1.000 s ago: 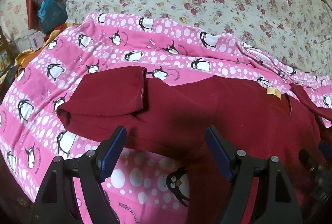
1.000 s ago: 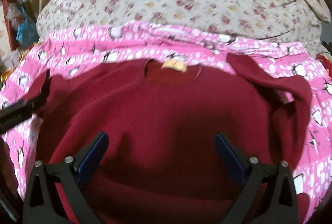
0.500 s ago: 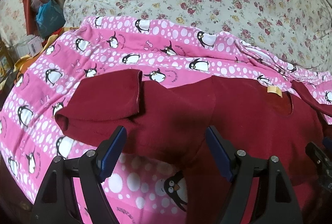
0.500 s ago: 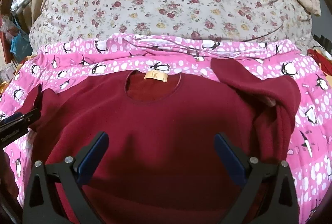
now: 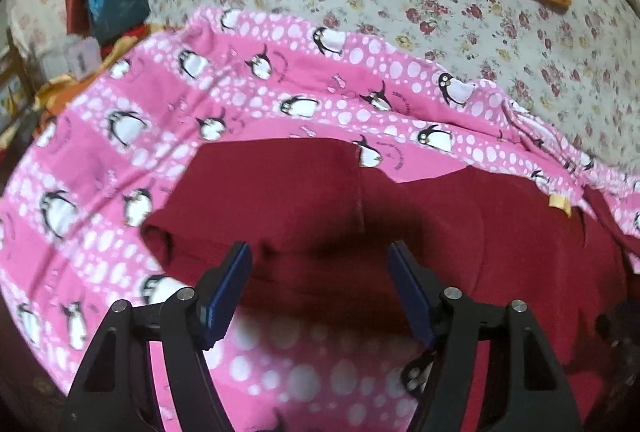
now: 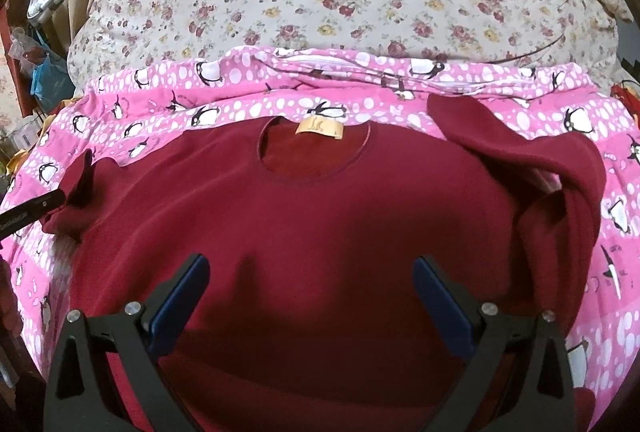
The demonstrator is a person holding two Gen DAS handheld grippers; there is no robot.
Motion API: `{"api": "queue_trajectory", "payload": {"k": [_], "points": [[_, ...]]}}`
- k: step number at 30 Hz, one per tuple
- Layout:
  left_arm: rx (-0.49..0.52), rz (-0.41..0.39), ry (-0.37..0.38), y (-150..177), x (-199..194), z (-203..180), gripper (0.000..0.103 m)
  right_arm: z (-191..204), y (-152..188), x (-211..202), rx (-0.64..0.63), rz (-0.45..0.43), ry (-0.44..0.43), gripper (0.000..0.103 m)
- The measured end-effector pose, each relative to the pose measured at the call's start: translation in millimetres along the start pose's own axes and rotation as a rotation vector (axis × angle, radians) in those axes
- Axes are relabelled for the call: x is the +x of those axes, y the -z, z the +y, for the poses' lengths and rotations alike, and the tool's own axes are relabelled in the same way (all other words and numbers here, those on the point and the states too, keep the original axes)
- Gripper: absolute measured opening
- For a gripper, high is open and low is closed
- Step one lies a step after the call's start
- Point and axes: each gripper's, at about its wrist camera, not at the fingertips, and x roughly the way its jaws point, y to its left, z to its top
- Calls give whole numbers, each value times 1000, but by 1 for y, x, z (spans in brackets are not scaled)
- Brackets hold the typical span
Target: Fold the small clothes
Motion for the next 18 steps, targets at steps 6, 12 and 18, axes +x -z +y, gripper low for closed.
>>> {"api": "queue_trajectory", "payload": {"k": [6, 12, 18], "points": [[70, 9, -106, -7, 22, -20, 49, -1, 1, 3, 11, 16, -16, 103], [23, 64, -161, -8, 46, -9, 20, -4, 2, 6, 18, 17, -26, 103], [-7, 20, -173, -9, 36, -8, 0, -2, 4, 1, -1, -8, -18, 103]]}}
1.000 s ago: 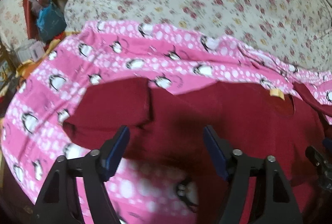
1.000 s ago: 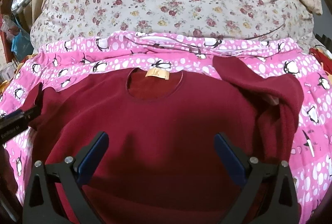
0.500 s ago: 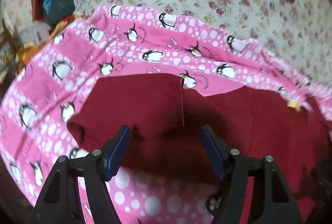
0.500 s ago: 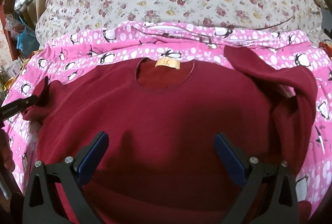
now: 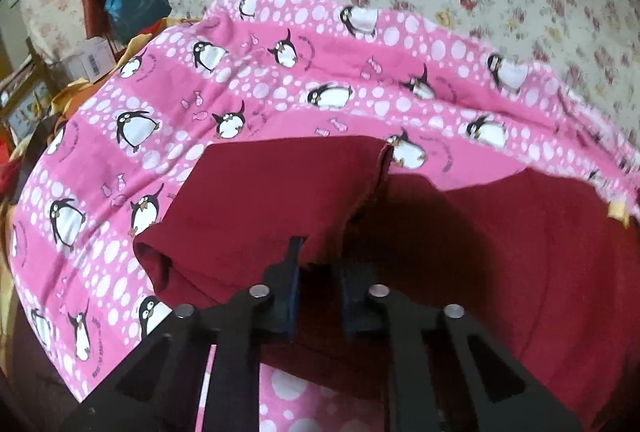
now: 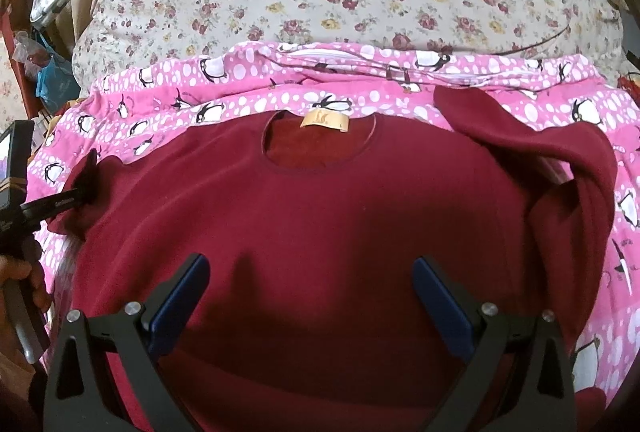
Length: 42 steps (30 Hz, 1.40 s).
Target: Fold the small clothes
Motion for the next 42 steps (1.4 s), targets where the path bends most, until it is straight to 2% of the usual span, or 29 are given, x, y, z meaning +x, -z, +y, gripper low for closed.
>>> {"api": "queue_trajectory", "payload": {"k": [4, 7, 10, 17, 21, 24, 27, 29, 33, 37, 42], "points": [[-33, -37, 76, -3, -28, 1, 0, 1, 0, -6, -11, -10, 11, 103], [-17, -73, 143, -3, -57, -9, 0, -3, -1, -12, -3, -10, 25, 103], [8, -88, 256, -2, -88, -26, 0, -11, -3, -19, 13, -6, 53, 103], [88, -28, 562, -8, -136, -102, 0, -48, -14, -40, 81, -20, 95, 103], [158, -2, 677, -3, -150, -156, 0, -67, -15, -49, 104, -20, 131, 103], [197, 0, 709, -3, -154, -185, 0, -77, -14, -50, 120, -6, 123, 103], [205, 39, 753, -2, -149, -204, 0, -82, -11, -47, 127, 4, 120, 103], [217, 53, 735, 1, -143, -212, 0, -82, -10, -46, 124, 6, 121, 103], [218, 81, 730, 7, -130, -213, 0, -79, -8, -43, 102, 10, 130, 103], [197, 116, 797, 9, -122, -213, 0, -78, -7, -37, 92, 29, 140, 103], [182, 127, 805, 9, -118, -211, 0, -77, -5, -35, 76, 40, 149, 103]]}}
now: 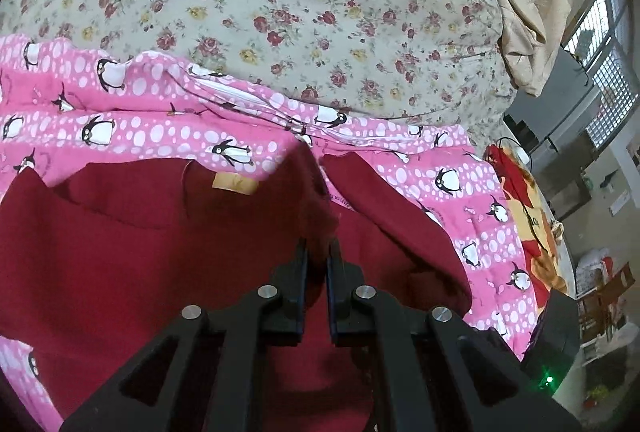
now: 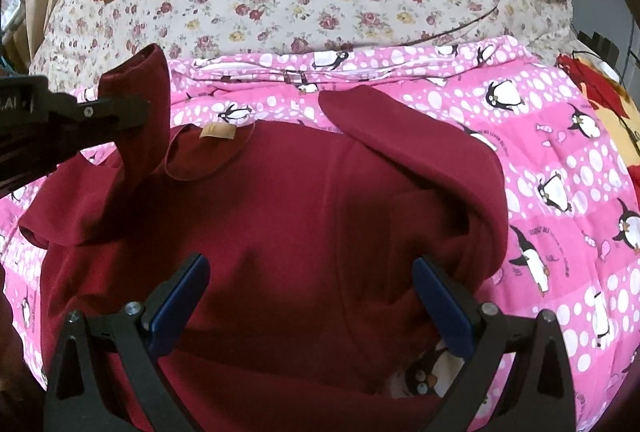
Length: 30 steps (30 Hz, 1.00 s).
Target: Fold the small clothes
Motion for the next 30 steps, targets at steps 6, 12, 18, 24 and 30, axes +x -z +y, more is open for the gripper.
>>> {"api": "queue_trajectory", "payload": {"k": [6, 12, 18, 24, 30], "points": [[-2, 6, 49, 1, -21, 11, 8, 1, 1, 0, 4, 4, -1, 103], [5, -49, -54, 9, -60, 44, 11, 2, 1, -1, 2, 8, -1, 103], [-54, -106, -303, 26, -76, 103, 11, 4, 1, -2, 4, 1, -9, 103], [-170, -107, -453, 42, -74, 167, 11, 9, -2, -4, 32, -27, -104, 103], [-242, -89, -474, 38, -71, 185, 11, 26, -21, 9, 31, -10, -225, 102]]}}
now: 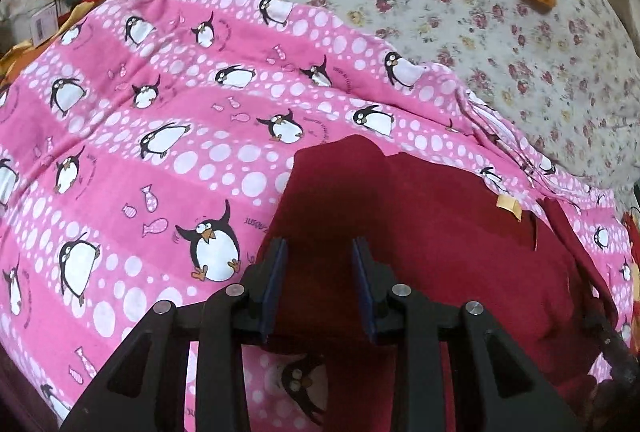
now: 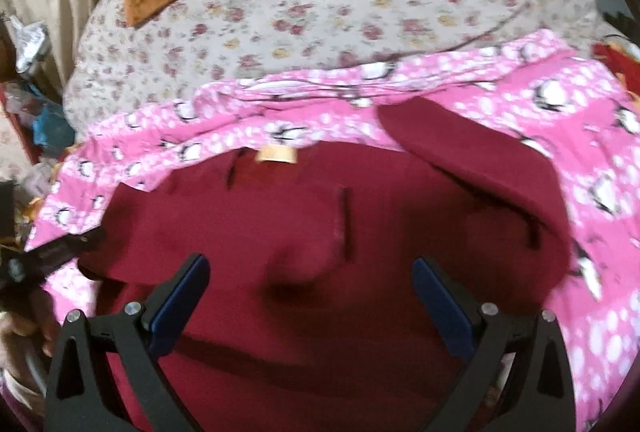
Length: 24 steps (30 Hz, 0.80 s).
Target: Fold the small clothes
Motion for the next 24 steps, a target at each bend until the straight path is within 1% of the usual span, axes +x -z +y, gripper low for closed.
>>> {"api": "queue_trajectory", "payload": {"k": [2, 3, 6, 7, 8, 9, 10, 11, 12, 13, 16, 18, 20, 21, 24], "points": [[2, -3, -1, -1, -1, 1, 11, 10, -5, 8, -54, 24, 11, 96], [3, -7, -9, -2, -2, 2, 11, 13, -7, 12, -76, 26, 35, 95], [-9, -8, -50, -7, -1, 10, 11, 9, -11, 26, -64, 47, 94, 89], [-21, 1, -62, -8, 1, 13, 11, 6, -12, 33, -60, 71, 103, 81], [-34, 8, -61, -8, 2, 16, 11, 3, -12, 43, -60, 107, 114, 65], [-52, 17, -53, -9, 3, 20, 11, 2, -11, 51, -64, 141, 121, 54], [-69, 25, -45, -9, 4, 23, 11, 3, -10, 54, -75, 142, 118, 43], [-87, 32, -37, -9, 5, 27, 11, 7, -11, 51, -100, 121, 120, 31], [-98, 35, -33, -9, 5, 29, 11, 13, -11, 47, -136, 107, 133, 22], [-107, 33, -33, -9, 4, 31, 11, 17, -12, 42, -163, 92, 135, 7], [-119, 13, -43, -9, -1, 33, 11, 22, -23, 20, -198, 26, 117, 6], [-114, 8, -41, -10, -4, 34, 11, 19, -33, 2, -195, -37, 132, 6], [-105, 8, -36, -9, -6, 35, 11, 11, -42, -12, -178, -80, 153, 6], [-98, 12, -38, -9, -6, 35, 11, 5, -46, -15, -169, -90, 182, 6], [-82, 27, -41, -7, -5, 34, 11, -13, -50, -14, -143, -79, 244, 6]]}}
